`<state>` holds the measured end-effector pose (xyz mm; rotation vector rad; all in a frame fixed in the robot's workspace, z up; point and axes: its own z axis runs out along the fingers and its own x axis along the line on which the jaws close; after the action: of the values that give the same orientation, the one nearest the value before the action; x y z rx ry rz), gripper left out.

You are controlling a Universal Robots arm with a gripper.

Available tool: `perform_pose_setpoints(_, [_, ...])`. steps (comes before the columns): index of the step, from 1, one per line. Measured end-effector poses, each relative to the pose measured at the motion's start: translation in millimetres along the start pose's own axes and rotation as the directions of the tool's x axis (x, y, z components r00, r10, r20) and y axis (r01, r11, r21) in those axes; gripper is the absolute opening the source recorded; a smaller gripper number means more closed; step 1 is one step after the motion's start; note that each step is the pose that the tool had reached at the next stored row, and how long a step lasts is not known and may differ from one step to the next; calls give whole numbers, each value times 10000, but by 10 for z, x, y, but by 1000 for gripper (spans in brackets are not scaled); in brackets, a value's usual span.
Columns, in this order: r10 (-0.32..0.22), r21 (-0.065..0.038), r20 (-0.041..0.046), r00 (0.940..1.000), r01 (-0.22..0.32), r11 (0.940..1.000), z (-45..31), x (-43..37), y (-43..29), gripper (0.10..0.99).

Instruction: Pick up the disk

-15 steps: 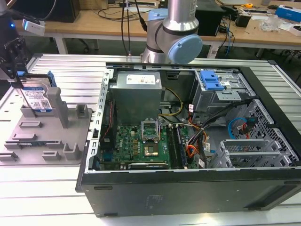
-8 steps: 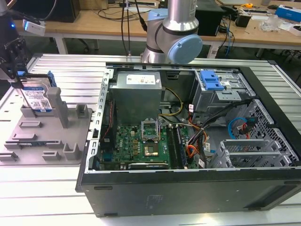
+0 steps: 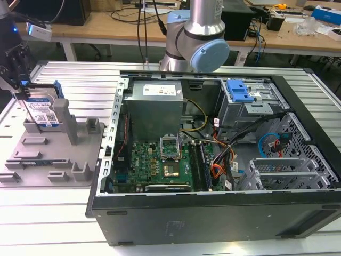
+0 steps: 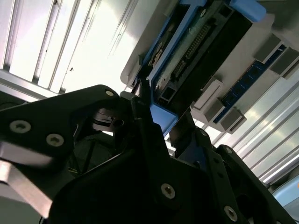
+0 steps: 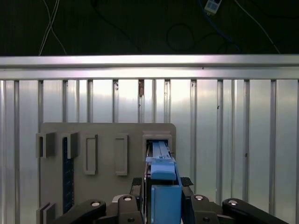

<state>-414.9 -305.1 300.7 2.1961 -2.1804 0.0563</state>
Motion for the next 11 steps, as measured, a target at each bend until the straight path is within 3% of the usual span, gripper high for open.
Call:
perform_pose_setpoints(5, [0,0,1,10000,0,10000,2,0,0,424])
perform_pose_setpoints(8, [0,0,1,10000,0,10000,4,3,0,365])
perform_pose_setpoints(11, [0,0,1,10000,0,10000,6,5,0,365])
